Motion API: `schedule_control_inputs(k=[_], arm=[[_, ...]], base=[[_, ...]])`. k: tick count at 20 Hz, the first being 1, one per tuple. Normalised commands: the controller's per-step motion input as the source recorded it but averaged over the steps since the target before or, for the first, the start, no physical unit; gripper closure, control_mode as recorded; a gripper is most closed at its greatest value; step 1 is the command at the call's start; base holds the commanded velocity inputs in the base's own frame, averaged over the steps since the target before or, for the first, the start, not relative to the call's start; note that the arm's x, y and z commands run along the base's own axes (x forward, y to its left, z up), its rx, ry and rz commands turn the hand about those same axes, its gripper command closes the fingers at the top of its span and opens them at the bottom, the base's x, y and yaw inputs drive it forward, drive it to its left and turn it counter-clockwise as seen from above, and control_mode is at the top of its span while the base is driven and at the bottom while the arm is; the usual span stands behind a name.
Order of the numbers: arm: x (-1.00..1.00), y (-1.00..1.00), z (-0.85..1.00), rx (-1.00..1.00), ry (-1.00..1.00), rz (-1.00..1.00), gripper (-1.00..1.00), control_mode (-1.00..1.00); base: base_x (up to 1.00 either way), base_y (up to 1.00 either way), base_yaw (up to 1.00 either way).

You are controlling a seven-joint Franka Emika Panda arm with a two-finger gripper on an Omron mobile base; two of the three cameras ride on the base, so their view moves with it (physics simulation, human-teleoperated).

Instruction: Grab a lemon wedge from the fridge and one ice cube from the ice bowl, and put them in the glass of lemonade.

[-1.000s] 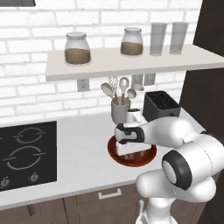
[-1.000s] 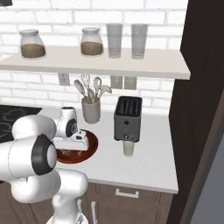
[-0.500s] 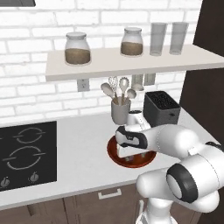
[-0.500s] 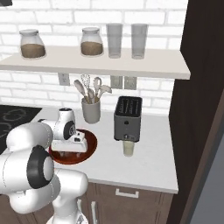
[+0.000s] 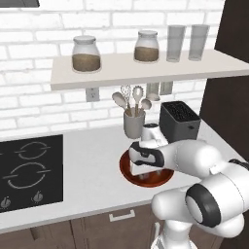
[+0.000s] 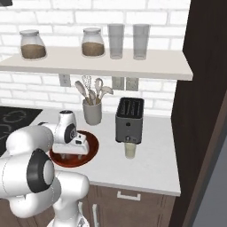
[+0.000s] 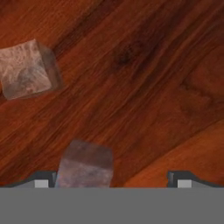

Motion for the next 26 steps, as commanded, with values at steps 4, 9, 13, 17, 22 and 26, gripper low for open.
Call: schedule_control_inputs(k=[4,9,13,17,22,26], arm=[[0.25,0.00,0.00,0.00,0.00,0.00,-1.00,-1.00],[-0.07,0.00,0.00,0.00,0.00,0.00,-1.00,-1.00],[-0.45,0.00,-0.01,0.00,0.00,0.00,-1.00,-1.00],[-0.01,0.00,0.00,0.00,0.00,0.00,-1.00,-1.00],[0.10,0.00,0.00,0.00,0.00,0.00,-1.00,-1.00],[0.00,0.00,0.00,0.00,0.00,0.00,-1.00,-1.00]], base=[[0.00,0.00,0.00],[0.00,0.00,0.00],[0.00,0.00,0.00],[0.00,0.00,0.00],[0.00,0.00,0.00],[0.00,0.00,0.00]])
